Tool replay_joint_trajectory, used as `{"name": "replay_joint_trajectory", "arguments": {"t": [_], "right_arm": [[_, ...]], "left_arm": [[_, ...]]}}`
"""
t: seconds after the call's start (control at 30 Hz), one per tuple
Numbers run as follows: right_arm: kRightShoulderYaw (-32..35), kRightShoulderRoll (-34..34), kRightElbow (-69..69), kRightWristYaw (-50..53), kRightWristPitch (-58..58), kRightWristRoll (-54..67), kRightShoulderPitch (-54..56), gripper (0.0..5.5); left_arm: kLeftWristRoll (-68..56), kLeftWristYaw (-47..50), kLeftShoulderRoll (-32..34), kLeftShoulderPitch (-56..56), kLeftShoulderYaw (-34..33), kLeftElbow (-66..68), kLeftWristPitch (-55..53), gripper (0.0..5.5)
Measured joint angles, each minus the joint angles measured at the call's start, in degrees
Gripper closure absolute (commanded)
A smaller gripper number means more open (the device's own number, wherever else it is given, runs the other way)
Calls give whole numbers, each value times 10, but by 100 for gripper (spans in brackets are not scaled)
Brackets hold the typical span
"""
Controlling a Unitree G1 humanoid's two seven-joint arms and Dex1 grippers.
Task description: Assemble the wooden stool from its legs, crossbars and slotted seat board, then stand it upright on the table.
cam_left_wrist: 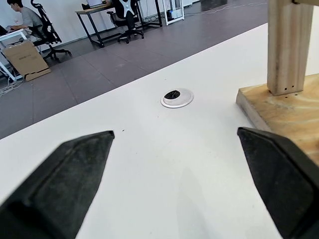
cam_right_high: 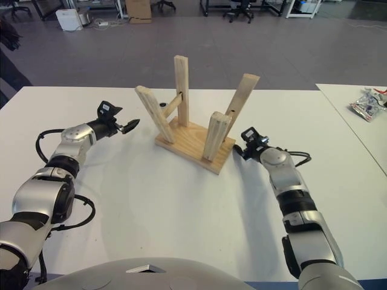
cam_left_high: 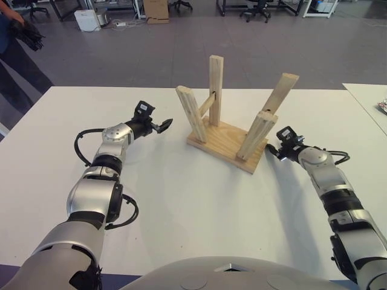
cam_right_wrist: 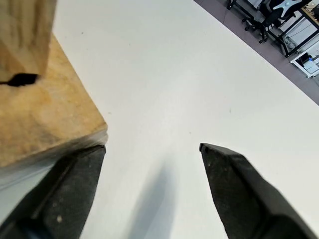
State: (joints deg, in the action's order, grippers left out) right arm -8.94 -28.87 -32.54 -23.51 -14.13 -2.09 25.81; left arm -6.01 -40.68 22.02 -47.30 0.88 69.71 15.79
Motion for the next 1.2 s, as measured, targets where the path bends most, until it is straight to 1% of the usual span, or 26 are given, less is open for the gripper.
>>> {"name": "replay_joint_trajectory", "arguments": {"t": [0.17, 0.23, 0.3, 0.43, 0.5, 0.57, 0.6, 0.7, 0.8, 0.87, 0.97, 1.0, 1.07, 1.13, 1.2], "right_arm": [[0, 68, -143, -47, 120, 4, 79, 195], [4, 83, -174, -59, 151, 6, 89, 195], [14, 91, -197, -64, 172, 8, 94, 195], [19, 95, -205, -75, 185, 6, 94, 195], [20, 95, -204, -79, 187, 4, 93, 195], [24, 96, -191, -91, 186, 9, 82, 195], [26, 98, -178, -106, 181, 17, 72, 195], [32, 93, -110, -145, 146, 42, 28, 244], [38, 74, -20, -190, 96, 68, -28, 318], [38, 66, 24, -204, 68, 76, -50, 367], [38, 48, 109, -225, 23, 90, -99, 428], [38, 42, 130, -227, 13, 90, -111, 449], [43, 30, 145, -228, 6, 90, -122, 503], [46, 23, 152, -227, -4, 90, -127, 548], [44, 25, 155, -227, -6, 90, -127, 550]], "left_arm": [[27, 12, -4, 3, 4, 12, 8, 94], [70, 35, 4, 12, 31, 19, 10, 94], [132, 78, 35, 23, 70, 25, 9, 94], [162, 111, 56, 32, 97, 24, 21, 94], [160, 98, 57, 38, 91, 22, 33, 94], [132, 39, 53, 53, 73, 16, 54, 94], [114, 10, 46, 65, 62, 10, 63, 114], [71, -77, 40, 90, 37, -2, 56, 163], [33, -144, 42, 133, 21, -45, 47, 230], [16, -160, 41, 157, 17, -78, 36, 275], [-6, -170, 40, 218, 16, -174, 11, 330], [-15, -174, 41, 249, 17, -225, -7, 348], [-36, -183, 41, 317, 26, -339, -51, 401], [-51, -200, 43, 380, 40, -433, -81, 438], [-53, -199, 49, 408, 44, -478, -100, 477]]}}
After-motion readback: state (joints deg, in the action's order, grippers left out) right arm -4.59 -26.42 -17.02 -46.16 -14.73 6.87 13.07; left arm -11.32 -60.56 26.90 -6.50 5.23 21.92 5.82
